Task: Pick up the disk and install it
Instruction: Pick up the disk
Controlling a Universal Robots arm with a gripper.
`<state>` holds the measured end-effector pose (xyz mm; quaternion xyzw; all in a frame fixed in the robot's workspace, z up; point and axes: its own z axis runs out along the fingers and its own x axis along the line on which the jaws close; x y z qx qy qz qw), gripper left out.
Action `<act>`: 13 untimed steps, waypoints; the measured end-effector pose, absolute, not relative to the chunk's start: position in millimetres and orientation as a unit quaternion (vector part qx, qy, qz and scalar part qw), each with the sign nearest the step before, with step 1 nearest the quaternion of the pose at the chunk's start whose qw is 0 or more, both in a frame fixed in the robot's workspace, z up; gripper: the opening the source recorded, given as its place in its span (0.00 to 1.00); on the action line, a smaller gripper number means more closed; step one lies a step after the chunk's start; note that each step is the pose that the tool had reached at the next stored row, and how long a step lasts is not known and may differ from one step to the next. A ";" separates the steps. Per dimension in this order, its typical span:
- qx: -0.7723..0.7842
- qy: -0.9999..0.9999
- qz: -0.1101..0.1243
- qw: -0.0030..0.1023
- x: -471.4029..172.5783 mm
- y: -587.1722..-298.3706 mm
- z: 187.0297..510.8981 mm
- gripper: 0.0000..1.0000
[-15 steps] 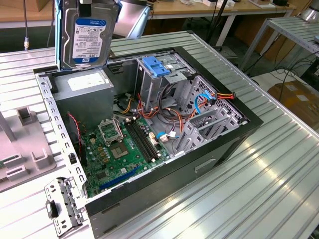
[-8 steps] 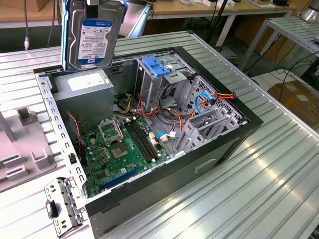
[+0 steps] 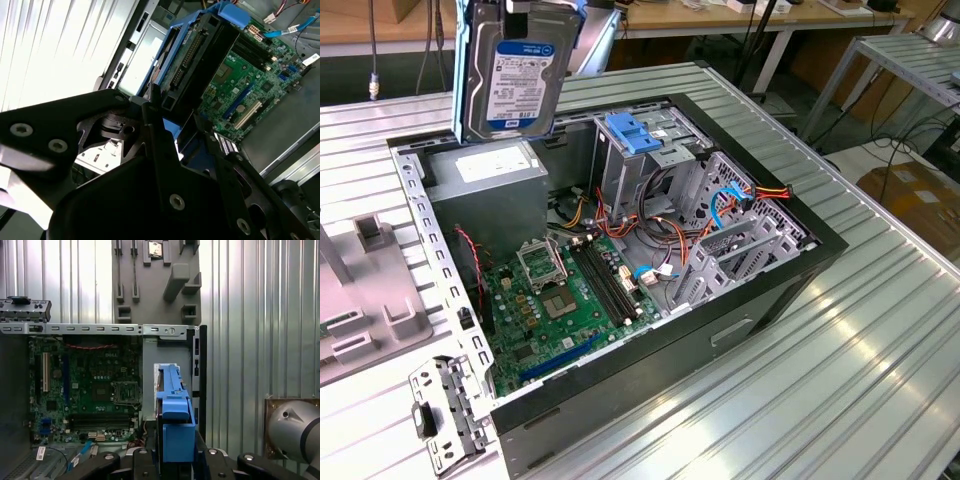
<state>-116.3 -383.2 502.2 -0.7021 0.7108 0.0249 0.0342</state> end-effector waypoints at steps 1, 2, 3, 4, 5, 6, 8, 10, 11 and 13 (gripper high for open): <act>-0.702 0.711 0.025 0.034 -115.4 -383.7 502.2 0.37; -0.702 0.711 0.025 0.034 -114.6 -384.1 502.2 0.37; -0.702 0.711 0.025 0.034 -113.1 -385.0 502.2 0.37; -0.702 0.711 0.025 0.034 -112.1 -385.4 502.2 0.37; -0.702 0.711 0.025 0.034 -110.9 -386.1 502.2 0.37; -0.702 0.711 0.025 0.034 -109.2 -386.9 502.2 0.37; -0.702 0.711 0.025 0.034 -106.1 -388.5 502.1 0.37; -0.702 0.711 0.025 0.034 -103.9 -389.6 502.1 0.37; -0.702 0.711 0.025 0.034 -103.1 -390.1 502.1 0.37; -0.702 0.711 0.025 0.034 -100.8 -391.3 502.1 0.37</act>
